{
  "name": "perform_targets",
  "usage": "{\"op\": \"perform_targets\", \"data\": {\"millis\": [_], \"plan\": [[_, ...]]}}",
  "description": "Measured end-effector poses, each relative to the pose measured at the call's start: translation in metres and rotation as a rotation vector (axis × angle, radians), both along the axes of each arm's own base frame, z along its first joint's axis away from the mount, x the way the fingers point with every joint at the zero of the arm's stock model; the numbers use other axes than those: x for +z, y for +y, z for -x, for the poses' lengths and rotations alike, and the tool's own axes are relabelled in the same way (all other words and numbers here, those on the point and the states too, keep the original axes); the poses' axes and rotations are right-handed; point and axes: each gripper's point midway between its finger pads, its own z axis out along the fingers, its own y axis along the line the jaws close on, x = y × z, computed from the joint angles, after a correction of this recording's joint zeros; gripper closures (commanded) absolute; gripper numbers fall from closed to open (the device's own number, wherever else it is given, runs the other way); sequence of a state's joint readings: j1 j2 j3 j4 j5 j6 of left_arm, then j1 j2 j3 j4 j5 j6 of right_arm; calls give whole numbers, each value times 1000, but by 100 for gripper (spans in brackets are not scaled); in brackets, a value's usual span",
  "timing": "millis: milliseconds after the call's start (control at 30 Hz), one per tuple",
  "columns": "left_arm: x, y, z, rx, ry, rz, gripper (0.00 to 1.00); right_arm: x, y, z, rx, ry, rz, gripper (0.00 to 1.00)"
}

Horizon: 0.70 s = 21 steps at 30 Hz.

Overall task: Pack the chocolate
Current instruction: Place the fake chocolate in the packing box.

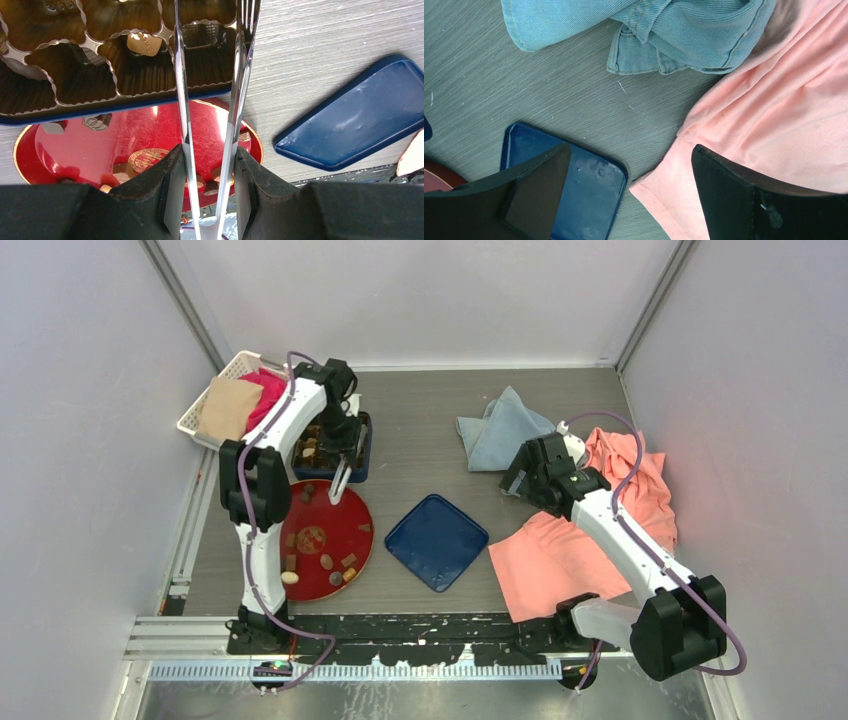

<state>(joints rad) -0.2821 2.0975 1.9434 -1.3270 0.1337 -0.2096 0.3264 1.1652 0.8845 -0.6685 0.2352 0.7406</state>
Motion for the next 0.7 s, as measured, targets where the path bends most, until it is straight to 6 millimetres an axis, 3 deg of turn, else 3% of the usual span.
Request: {"op": "perform_targets", "data": {"millis": [333, 700], "plan": [[-9, 4, -3, 22, 16, -23, 82, 0, 0, 0, 1, 1, 1, 4], [-13, 5, -4, 23, 24, -26, 68, 0, -1, 1, -1, 2, 4, 4]]}}
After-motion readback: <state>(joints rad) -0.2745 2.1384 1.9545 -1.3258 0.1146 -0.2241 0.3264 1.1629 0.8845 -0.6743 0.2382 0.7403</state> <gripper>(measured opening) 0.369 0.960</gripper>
